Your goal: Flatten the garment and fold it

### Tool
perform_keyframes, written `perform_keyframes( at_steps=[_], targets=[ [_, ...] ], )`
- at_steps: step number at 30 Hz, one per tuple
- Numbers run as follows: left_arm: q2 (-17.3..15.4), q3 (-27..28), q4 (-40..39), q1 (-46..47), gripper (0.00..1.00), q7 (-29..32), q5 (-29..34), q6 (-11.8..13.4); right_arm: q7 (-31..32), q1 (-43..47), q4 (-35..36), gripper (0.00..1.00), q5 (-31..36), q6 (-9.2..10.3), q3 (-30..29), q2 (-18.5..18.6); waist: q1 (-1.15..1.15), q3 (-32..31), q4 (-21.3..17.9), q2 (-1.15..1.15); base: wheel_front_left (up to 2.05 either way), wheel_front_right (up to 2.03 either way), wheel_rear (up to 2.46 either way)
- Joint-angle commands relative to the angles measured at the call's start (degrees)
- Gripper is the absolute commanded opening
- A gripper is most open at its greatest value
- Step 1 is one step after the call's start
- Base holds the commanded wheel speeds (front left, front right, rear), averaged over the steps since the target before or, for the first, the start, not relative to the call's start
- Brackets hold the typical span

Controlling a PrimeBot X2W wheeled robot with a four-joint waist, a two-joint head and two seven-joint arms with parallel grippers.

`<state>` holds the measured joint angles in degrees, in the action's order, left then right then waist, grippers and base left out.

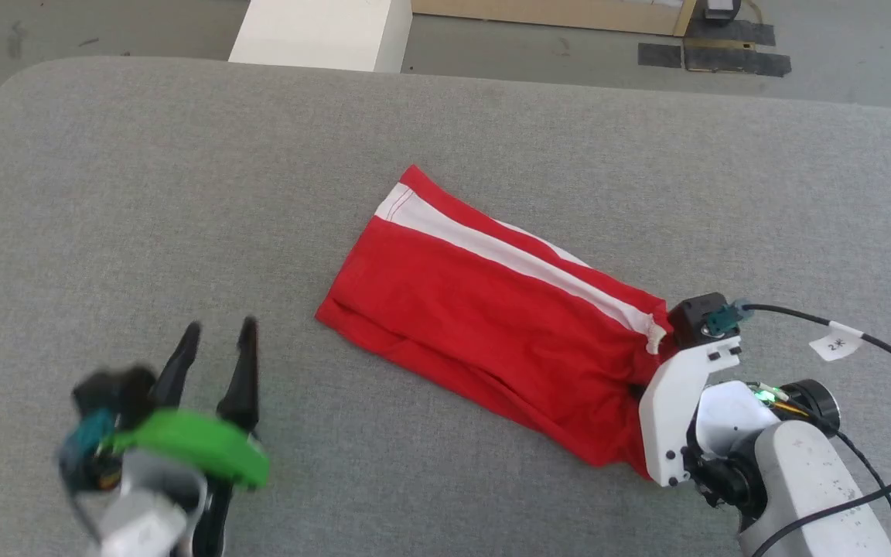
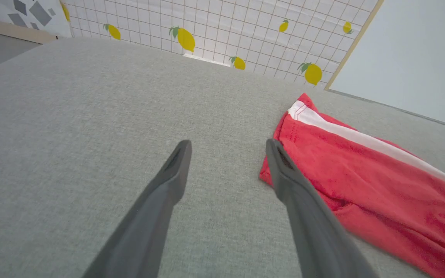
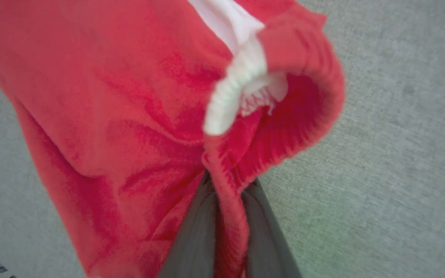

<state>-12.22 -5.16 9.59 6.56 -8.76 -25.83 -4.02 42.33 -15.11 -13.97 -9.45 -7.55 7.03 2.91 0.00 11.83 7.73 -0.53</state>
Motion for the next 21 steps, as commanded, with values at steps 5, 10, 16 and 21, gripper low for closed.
perform_keyframes(
  at_steps=[5,10,16,21],
  targets=[
    [0.56,-3.31,4.08,10.45,1.0,15.63,-2.54,0.72,-0.44,1.39,2.08,0.0,-1.66,0.06,0.34,-0.03,0.0,0.05,-1.34,0.53,0.0,0.0,0.0],
    [0.82,-6.96,10.35,19.39,1.0,33.8,-2.64,4.26,-0.55,1.15,3.58,0.0,-2.42,0.06,1.9,-0.03,0.0,1.24,-3.17,0.53,0.0,0.0,0.0],
    [-0.5,-9.55,16.29,25.87,1.0,44.33,-0.28,7.35,-0.96,0.94,4.26,0.0,-3.24,0.06,3.47,-0.03,0.0,3.14,-5.28,0.53,0.0,0.0,0.0],
    [-2.08,-12.27,20.21,26.18,0.42,49.73,1.44,7.19,-1.26,0.82,4.34,0.0,-3.46,0.06,3.84,-0.03,0.0,3.98,-6.21,0.53,0.0,0.0,0.0]
  ],
)
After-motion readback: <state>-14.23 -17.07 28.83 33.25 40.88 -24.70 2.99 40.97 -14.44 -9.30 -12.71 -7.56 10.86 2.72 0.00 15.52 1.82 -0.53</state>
